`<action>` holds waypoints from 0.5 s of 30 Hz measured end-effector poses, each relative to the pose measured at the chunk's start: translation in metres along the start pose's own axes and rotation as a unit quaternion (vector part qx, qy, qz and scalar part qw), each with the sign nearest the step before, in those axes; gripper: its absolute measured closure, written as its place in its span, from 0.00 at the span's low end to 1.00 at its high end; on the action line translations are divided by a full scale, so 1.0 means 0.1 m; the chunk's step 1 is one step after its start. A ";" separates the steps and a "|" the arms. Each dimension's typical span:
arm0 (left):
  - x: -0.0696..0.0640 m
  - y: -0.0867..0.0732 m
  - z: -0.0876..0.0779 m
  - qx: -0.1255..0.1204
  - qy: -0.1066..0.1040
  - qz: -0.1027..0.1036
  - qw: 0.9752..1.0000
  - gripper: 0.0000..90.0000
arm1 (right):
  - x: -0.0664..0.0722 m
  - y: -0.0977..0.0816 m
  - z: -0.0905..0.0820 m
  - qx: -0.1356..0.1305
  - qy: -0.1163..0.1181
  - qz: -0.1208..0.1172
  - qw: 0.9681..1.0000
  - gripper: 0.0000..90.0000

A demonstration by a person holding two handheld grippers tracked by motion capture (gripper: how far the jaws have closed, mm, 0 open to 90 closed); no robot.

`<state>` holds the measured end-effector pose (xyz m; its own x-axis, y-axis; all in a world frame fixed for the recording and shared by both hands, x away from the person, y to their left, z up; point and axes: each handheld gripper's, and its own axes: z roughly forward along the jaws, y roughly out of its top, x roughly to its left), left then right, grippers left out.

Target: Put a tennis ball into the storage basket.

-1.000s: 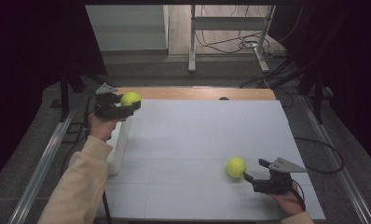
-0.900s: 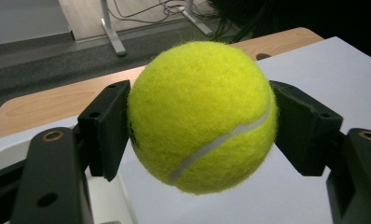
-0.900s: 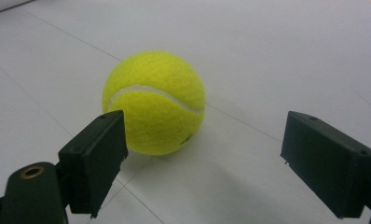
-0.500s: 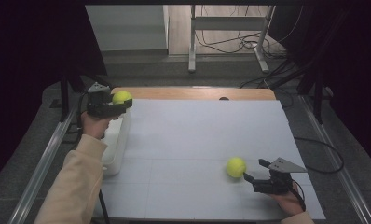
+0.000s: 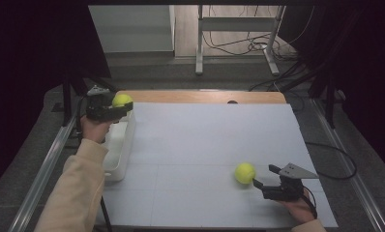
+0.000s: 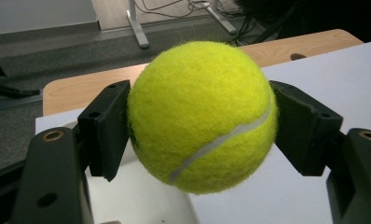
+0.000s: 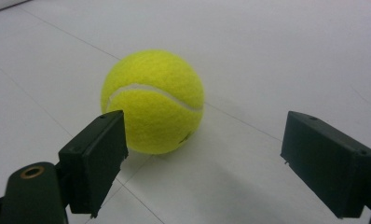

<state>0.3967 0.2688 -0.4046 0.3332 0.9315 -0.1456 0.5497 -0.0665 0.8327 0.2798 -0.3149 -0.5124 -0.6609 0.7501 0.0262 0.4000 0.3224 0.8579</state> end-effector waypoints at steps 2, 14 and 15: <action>0.02 0.00 0.00 0.001 0.003 -0.001 1.000 0.29 | 0.00 0.00 0.00 0.000 0.000 0.000 1.000 0.16; 0.12 -0.04 0.04 0.012 0.011 -0.010 1.000 0.29 | 0.00 0.00 0.00 0.000 -0.001 0.000 1.000 0.16; 0.12 -0.04 0.05 0.013 0.012 -0.010 1.000 0.29 | 0.00 0.00 0.00 0.000 -0.001 0.000 1.000 0.16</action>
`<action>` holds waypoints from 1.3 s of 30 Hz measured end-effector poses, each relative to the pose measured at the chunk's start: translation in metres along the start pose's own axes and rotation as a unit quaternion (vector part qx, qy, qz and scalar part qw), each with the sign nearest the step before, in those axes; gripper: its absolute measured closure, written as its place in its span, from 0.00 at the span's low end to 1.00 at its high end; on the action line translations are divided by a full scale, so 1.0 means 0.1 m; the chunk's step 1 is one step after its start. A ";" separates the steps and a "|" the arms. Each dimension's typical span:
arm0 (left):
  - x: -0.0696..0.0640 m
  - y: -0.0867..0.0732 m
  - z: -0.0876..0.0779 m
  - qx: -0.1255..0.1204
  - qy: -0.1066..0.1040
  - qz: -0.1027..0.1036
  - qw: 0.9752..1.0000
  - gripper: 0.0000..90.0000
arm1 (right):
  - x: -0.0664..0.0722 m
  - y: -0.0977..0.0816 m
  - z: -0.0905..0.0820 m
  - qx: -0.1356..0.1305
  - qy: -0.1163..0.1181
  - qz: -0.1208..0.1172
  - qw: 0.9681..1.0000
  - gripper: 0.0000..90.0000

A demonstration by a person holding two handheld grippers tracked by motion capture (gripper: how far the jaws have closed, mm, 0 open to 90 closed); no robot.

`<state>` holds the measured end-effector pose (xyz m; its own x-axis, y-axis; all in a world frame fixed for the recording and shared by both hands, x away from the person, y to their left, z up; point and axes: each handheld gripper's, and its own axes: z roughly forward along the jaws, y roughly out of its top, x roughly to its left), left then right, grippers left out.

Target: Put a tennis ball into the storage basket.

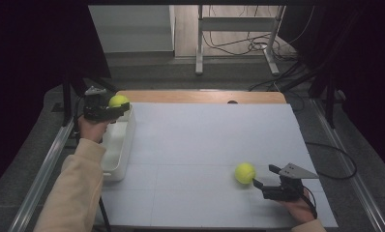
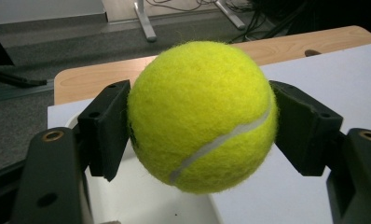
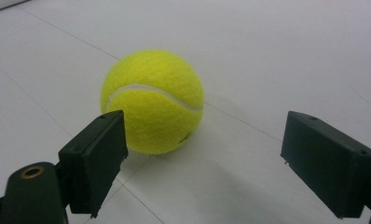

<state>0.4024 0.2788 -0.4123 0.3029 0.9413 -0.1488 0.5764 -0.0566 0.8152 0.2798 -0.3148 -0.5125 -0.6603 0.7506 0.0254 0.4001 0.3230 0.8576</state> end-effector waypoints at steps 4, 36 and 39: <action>0.03 -0.01 0.04 0.010 0.004 -0.002 1.000 0.29 | 0.00 0.00 0.00 0.001 0.000 -0.001 1.000 0.16; 0.22 -0.13 0.35 0.085 0.035 -0.009 0.996 0.29 | 0.00 0.00 0.00 0.003 0.001 -0.001 1.000 0.16; 0.22 -0.14 0.36 0.091 0.035 -0.011 0.995 0.29 | 0.00 0.00 0.00 0.003 0.001 -0.002 1.000 0.16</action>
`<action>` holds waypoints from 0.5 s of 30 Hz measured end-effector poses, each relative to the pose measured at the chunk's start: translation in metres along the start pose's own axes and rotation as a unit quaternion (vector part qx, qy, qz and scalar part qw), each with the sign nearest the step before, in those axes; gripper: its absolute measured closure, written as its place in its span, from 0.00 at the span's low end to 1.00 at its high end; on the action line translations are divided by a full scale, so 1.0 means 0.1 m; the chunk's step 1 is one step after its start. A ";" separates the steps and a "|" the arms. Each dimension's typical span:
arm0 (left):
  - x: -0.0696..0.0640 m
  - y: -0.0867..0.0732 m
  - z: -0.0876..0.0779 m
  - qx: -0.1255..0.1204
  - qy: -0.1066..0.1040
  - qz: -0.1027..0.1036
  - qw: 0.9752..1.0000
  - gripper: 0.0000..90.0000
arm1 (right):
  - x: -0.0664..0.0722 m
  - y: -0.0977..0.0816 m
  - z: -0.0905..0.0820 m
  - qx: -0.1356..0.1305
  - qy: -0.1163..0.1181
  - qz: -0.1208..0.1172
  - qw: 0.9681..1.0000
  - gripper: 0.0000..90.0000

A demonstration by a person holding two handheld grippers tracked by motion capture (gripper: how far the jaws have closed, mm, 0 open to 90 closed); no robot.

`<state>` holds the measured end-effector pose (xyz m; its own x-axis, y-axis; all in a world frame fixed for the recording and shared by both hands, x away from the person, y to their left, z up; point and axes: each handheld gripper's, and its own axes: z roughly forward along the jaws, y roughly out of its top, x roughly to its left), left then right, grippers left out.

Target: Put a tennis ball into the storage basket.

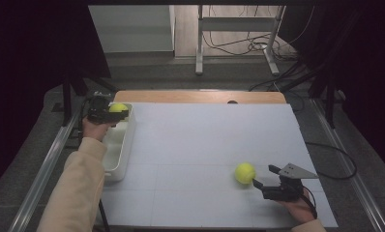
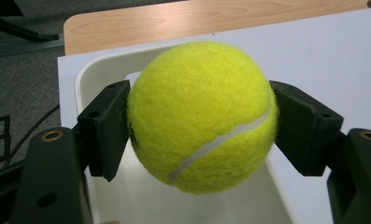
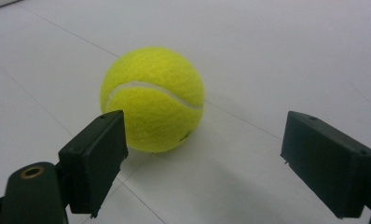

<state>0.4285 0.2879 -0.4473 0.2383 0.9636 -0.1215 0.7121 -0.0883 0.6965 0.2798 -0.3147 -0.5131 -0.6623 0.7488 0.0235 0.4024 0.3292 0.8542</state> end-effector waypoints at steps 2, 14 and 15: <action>0.00 0.00 0.01 0.004 0.000 -0.001 1.000 0.29 | 0.00 0.00 0.00 0.000 0.000 0.000 1.000 0.16; 0.00 -0.01 0.02 0.007 -0.003 -0.002 1.000 0.29 | 0.00 0.00 0.00 0.000 0.001 0.001 1.000 0.16; 0.00 -0.01 0.01 0.006 -0.003 -0.004 1.000 0.29 | 0.00 0.00 0.00 0.000 0.000 0.001 1.000 0.16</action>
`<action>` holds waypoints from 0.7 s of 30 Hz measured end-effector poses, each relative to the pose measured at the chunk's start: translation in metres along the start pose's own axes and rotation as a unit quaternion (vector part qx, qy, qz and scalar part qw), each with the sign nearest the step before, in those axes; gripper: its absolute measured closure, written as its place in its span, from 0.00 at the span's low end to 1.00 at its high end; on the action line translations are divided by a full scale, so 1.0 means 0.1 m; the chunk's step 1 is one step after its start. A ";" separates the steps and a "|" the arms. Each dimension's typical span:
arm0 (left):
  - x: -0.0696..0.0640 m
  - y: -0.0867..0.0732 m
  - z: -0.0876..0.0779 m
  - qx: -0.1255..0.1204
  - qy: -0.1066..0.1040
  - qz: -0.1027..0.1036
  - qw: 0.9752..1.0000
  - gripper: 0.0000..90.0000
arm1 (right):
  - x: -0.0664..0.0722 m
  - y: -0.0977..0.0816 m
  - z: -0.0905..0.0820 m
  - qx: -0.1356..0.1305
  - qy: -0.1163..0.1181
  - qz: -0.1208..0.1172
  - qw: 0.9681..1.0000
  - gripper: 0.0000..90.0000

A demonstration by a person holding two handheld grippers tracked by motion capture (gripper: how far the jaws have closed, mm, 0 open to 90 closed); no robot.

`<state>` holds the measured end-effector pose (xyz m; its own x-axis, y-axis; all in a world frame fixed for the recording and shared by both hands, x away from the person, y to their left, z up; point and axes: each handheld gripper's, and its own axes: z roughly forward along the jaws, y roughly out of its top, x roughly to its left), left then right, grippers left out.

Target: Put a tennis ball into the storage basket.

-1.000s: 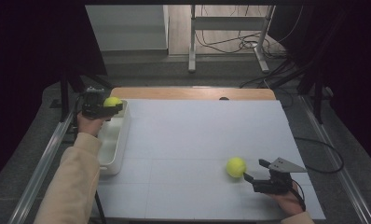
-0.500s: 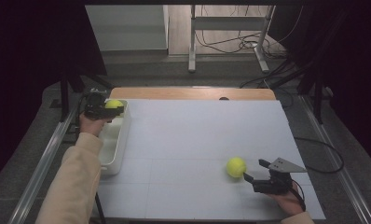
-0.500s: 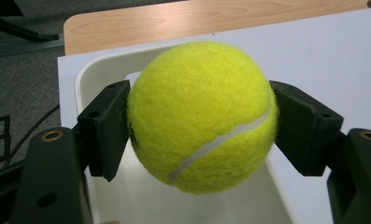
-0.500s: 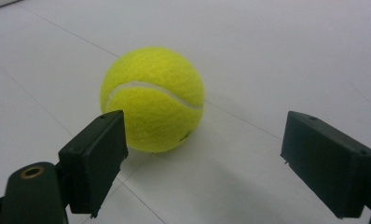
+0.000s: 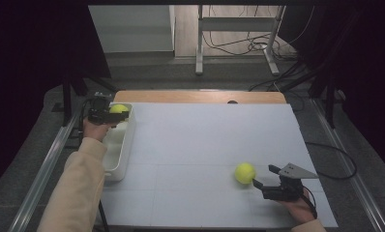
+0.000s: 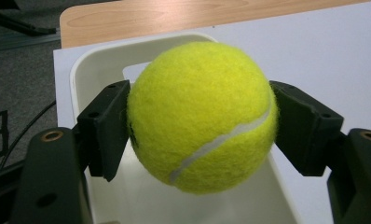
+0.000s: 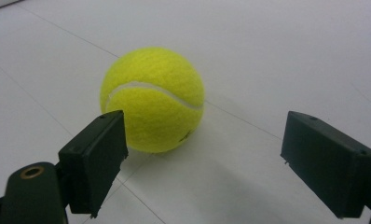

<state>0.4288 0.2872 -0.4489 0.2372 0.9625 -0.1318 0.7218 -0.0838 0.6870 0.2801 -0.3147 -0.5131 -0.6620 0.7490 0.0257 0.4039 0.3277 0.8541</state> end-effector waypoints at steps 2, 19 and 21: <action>0.00 0.00 0.00 -0.001 -0.001 0.000 1.000 0.29 | 0.00 0.00 0.00 0.000 0.000 0.000 1.000 0.16; -0.05 0.02 -0.11 -0.025 -0.022 0.003 0.999 0.15 | 0.00 0.00 0.00 0.001 -0.001 -0.001 1.000 0.16; -0.07 0.02 -0.13 -0.029 -0.028 0.008 0.999 0.15 | 0.00 0.00 0.00 0.000 -0.002 -0.002 1.000 0.16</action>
<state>0.4200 0.2833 -0.4377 0.2864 0.9448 -0.1592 0.6788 -0.0828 0.7296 0.2799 -0.3142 -0.5129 -0.6615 0.7497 0.0212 0.4022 0.3308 0.8537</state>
